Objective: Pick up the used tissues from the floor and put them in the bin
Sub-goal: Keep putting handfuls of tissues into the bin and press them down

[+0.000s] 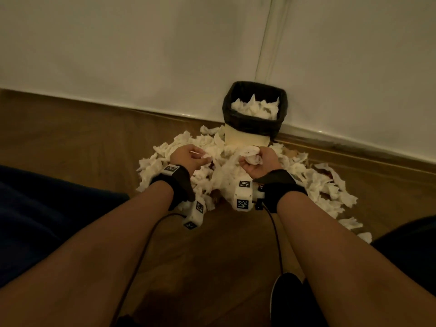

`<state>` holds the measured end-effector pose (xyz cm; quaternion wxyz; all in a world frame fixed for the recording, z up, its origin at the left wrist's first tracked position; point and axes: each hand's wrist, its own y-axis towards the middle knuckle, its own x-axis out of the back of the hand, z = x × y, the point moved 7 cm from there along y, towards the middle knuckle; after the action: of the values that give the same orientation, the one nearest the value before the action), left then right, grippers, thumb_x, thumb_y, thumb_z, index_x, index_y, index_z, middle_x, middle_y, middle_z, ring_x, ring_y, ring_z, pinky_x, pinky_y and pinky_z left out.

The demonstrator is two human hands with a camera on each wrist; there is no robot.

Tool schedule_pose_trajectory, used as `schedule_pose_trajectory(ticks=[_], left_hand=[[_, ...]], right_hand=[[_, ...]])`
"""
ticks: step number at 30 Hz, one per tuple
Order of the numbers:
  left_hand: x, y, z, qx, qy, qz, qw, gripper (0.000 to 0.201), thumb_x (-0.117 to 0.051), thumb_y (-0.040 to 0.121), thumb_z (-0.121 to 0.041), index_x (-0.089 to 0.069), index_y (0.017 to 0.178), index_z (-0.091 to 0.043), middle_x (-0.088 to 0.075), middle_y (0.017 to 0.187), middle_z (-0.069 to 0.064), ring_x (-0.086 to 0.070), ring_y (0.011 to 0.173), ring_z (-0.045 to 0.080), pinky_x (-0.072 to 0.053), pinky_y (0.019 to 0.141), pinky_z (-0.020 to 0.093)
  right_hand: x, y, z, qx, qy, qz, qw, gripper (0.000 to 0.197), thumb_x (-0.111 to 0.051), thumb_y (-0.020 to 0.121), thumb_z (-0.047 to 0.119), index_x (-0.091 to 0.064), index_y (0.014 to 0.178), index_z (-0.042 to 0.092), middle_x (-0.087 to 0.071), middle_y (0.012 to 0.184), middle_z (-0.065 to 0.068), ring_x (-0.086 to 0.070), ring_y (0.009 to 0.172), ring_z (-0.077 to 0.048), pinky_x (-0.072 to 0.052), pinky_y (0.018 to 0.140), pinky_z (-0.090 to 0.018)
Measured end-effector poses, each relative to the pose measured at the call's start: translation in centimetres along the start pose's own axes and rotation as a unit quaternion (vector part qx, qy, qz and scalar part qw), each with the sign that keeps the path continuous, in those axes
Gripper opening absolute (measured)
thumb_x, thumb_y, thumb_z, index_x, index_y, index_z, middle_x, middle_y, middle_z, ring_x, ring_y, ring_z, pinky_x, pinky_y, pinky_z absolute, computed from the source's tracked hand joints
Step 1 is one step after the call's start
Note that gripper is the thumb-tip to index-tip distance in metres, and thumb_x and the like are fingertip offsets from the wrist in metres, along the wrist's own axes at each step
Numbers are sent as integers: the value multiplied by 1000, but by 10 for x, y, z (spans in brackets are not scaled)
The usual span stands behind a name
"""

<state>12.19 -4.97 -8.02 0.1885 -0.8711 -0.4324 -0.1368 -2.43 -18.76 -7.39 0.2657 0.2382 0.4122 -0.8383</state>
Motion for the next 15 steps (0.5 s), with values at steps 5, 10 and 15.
schedule_pose_trajectory(ticks=[5,10,15], left_hand=[[-5,27,-68,-59,-74,-42,995,15,-74,77,-11,-62,85,-13,-60,73,0,-60,69,16,-56,66,30],[-16,47,-111,-108,-91,-53,988,14,-74,77,-11,-63,78,-19,-64,71,0,-61,62,18,-55,62,30],[-25,63,-150,-151,-87,-75,982,18,-74,76,-15,-62,73,-27,-65,71,-3,-64,69,17,-54,56,22]], right_hand=[[-34,-5,64,70,97,79,990,22,-30,98,10,-50,100,1,-52,89,-15,-49,72,-23,-51,51,-22],[-71,-21,137,146,136,155,967,27,-31,95,13,-53,83,3,-57,76,-13,-53,68,-23,-50,60,-28],[-99,-31,195,174,150,219,948,27,-28,92,10,-51,77,6,-58,56,-9,-57,46,-21,-46,73,-34]])
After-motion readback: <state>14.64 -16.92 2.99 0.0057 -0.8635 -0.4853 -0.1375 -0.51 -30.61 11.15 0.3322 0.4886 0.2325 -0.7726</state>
